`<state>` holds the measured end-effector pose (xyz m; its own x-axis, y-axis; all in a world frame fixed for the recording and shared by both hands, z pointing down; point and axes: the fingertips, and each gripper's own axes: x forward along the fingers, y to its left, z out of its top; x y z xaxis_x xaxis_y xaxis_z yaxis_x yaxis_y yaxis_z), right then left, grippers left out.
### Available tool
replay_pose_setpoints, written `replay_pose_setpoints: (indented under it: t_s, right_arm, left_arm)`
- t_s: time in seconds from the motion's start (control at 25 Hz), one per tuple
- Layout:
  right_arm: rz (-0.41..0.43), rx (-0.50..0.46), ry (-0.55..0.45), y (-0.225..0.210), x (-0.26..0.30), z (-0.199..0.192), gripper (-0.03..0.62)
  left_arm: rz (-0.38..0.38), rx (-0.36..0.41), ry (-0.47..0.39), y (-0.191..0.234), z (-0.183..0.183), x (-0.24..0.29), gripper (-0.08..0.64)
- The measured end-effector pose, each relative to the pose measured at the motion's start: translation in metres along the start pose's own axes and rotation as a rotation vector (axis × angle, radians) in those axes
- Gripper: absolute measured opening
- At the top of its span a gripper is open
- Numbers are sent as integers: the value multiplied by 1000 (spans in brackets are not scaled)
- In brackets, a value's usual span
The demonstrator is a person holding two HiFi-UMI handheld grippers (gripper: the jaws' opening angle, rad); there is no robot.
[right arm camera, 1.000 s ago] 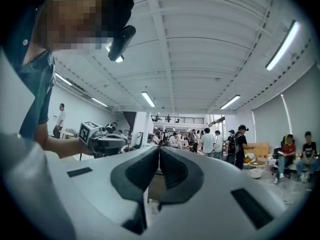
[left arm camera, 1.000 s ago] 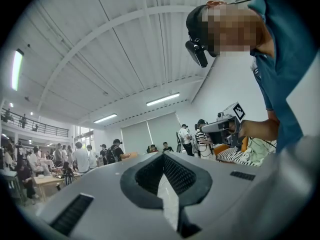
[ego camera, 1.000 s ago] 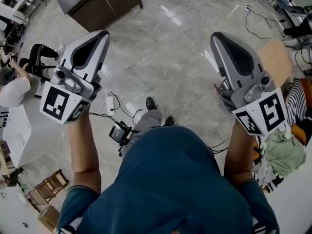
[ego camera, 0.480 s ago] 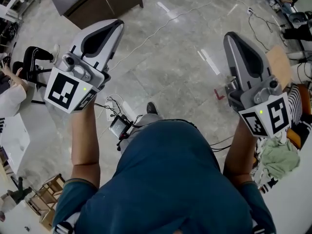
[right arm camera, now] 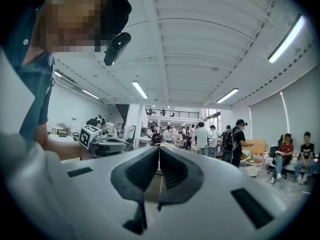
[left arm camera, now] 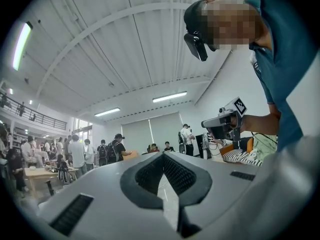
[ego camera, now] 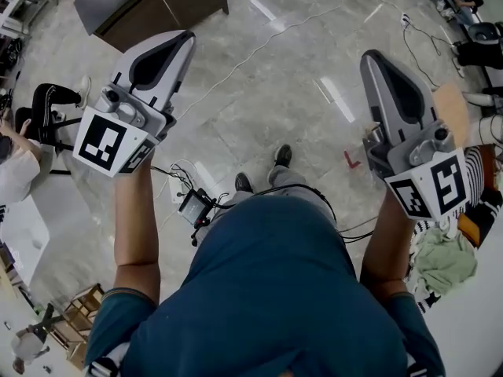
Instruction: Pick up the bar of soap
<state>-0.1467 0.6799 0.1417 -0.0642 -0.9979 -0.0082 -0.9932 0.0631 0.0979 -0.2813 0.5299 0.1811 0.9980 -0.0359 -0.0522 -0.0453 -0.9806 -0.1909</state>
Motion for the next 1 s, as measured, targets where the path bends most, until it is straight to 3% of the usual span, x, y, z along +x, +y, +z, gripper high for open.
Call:
replay_pose_setpoints:
  t_s: [0.6, 1.0]
  right_arm:
    - [166, 11, -52, -147, 76, -11, 15]
    - [202, 32, -34, -184, 141, -35, 15]
  left_arm:
    - [123, 50, 36, 72, -32, 125, 3]
    - [148, 33, 55, 125, -59, 159, 3]
